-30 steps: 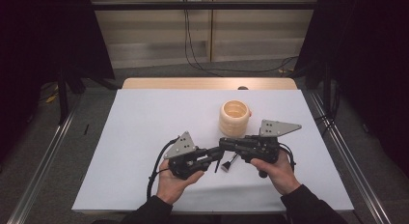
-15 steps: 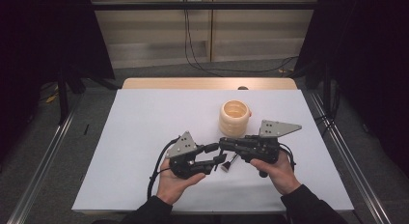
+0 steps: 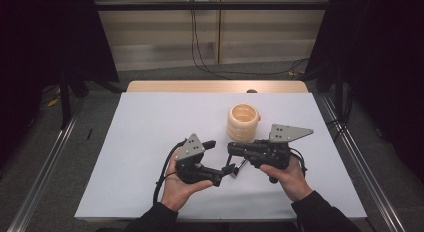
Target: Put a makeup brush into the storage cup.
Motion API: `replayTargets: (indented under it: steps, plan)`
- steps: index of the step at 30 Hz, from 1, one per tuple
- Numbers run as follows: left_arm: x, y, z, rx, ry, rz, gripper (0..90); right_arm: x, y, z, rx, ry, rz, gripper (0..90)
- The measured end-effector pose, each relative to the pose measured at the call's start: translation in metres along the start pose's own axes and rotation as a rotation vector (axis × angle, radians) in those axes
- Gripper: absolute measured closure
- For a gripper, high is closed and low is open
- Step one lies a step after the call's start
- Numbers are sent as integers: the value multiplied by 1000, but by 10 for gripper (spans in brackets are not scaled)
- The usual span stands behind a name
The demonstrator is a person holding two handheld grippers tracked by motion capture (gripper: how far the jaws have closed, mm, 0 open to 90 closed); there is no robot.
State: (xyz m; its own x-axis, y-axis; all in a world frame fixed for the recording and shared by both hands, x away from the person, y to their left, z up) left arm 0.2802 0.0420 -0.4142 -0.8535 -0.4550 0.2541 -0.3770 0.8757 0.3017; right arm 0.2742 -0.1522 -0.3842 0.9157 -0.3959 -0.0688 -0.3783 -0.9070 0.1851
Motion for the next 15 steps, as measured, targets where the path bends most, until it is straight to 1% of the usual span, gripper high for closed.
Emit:
replayTargets:
  steps: [1,2,3,4,6,8,9,10,11,13,15]
  plan:
    - [1,1,0,-9,-1,-18,47,0,0,0,1,-1,2,847]
    - [0,2,0,-7,-6,-22,36,0,1,0,-2,1,6,847]
    - [1,2,0,-6,-7,-14,30,0,1,0,-2,1,6,847]
    - [2,2,0,-9,-18,-14,30,0,1,0,-1,0,3,847]
    - [2,4,1,-7,-50,-36,24,1,1,0,-2,2,7,847]
    - [1,6,0,-4,-47,-44,24,1,1,0,-2,3,6,847]
    - [-1,8,-1,11,-38,-50,24,1,2,0,-2,1,7,847]
    - [-2,10,-1,6,-43,-63,24,1,2,0,-2,1,12,847]
    - [-3,11,-1,17,-37,-58,24,1,2,0,-2,2,10,847]
    - [-6,16,-1,13,-48,-83,24,2,2,0,-2,3,15,847]
    - [-9,20,-3,34,-43,-97,22,2,3,0,-2,6,18,847]
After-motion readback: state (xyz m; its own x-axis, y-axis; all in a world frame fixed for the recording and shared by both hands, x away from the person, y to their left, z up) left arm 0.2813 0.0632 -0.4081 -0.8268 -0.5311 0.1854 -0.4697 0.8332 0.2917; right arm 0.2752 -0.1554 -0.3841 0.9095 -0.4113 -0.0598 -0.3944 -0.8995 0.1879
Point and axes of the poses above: each handheld gripper's, and its own axes: y roughly backward along the jaws, z roughly out of its underside, x roughly to its right, the point moved 3 cm from there along -y, roughly forward along the jaws, and after that the axes turned 6 degrees about y, right-handed, at the moved point
